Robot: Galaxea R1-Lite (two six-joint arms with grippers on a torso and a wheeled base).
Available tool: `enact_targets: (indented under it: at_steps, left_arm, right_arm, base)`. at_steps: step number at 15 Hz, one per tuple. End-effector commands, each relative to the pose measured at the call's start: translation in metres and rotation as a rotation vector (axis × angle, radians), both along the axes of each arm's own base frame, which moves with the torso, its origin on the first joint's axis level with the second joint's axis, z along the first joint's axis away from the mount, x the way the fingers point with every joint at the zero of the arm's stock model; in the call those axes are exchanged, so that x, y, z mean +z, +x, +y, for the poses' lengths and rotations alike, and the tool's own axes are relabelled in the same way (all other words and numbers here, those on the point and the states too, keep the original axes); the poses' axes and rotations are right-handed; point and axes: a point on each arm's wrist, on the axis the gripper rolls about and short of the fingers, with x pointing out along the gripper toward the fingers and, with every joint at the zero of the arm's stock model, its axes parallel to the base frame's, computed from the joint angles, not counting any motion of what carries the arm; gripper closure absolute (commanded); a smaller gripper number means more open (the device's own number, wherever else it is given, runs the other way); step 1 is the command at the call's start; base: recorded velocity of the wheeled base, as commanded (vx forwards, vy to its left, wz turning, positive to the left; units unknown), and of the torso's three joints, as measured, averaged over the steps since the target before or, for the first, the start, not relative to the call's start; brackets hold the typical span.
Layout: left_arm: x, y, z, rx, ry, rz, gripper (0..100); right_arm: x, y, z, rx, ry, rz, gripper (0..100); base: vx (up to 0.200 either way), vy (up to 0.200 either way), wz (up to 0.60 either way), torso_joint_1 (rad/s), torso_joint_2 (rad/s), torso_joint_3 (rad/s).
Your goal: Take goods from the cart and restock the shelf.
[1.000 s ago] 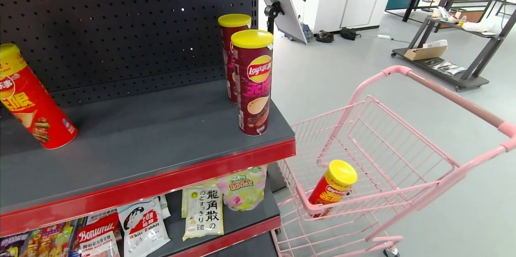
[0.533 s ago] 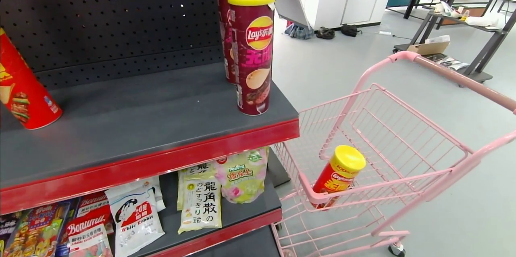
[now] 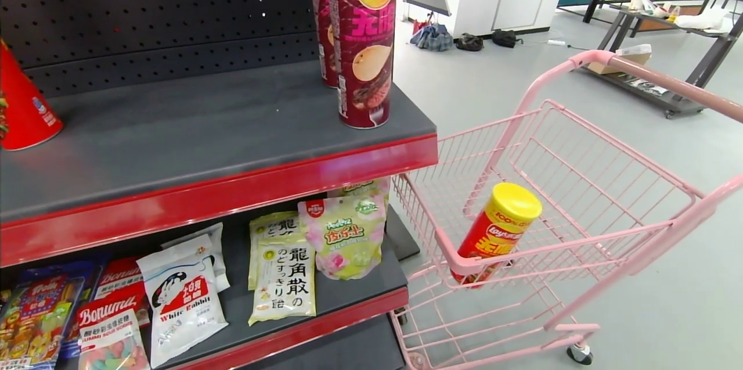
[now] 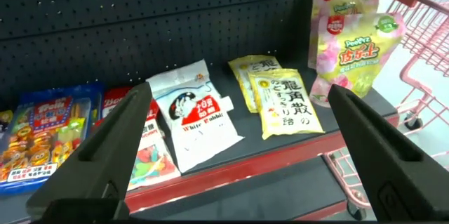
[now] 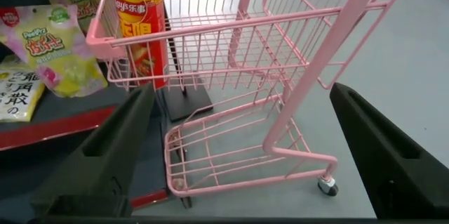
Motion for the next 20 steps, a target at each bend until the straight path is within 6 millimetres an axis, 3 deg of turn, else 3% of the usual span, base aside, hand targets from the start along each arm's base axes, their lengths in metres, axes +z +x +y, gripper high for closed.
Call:
enact_targets:
  at_steps: [1,6,7,8,9,10,13,16,17,18,20]
  left_arm:
    - [0.0,0.0,0.0,0.001,0.0,0.001,0]
    - [0.0,0.0,0.0,0.001,0.0,0.001,0]
    - [0.0,0.0,0.0,0.001,0.0,0.001,0]
    - [0.0,0.0,0.0,0.001,0.0,0.001,0]
    - [0.0,0.0,0.0,0.001,0.0,0.001,0]
    - [0.0,0.0,0.0,0.001,0.0,0.001,0]
    - [0.0,0.0,0.0,0.001,0.0,0.001,0]
    - [0.0,0.0,0.0,0.001,0.0,0.001,0]
    - [0.0,0.0,0.0,0.001,0.0,0.001,0]
    - [0.0,0.0,0.0,0.001,0.0,0.001,0]
    - [0.0,0.0,0.0,0.001,0.0,0.001,0]
  right_arm:
    - [0.0,0.0,0.0,0.001,0.0,-0.001,0]
    - [0.001,0.0,0.0,-0.003,-0.016,-0.006,0]
    - [0.015,-0.002,0.0,0.008,-0.025,-0.051,0]
    - [0.08,0.009,0.0,0.04,0.007,-0.039,0]
    - [0.109,0.022,0.001,0.112,0.085,-0.01,0]
    - [0.118,0.032,0.004,0.218,0.076,0.026,0]
    - [0.099,0.073,0.011,0.271,0.087,0.228,0]
    - [0.077,0.143,0.034,0.346,0.143,0.3,0]
    - [0.074,0.15,0.036,0.349,0.145,0.31,0]
    - [0.065,0.173,0.043,0.388,0.154,0.356,0]
    - [0.054,0.191,0.049,0.43,0.154,0.399,0]
  base:
    - [0.0,0.0,0.0,-0.017,0.07,0.041]
    - [0.0,0.0,0.0,0.0,0.0,0.0]
    - [0.0,0.0,0.0,0.0,0.0,0.0]
    - [0.0,0.0,0.0,0.0,0.0,0.0]
    - [0.0,0.0,0.0,0.0,0.0,0.0]
    - [0.0,0.0,0.0,0.0,0.0,0.0]
    - [0.0,0.0,0.0,0.0,0.0,0.0]
    - [0.0,0.0,0.0,0.0,0.0,0.0]
    - [0.0,0.0,0.0,0.0,0.0,0.0]
    - [0.0,0.0,0.0,0.0,0.0,0.0]
    - [0.0,0.0,0.0,0.0,0.0,0.0]
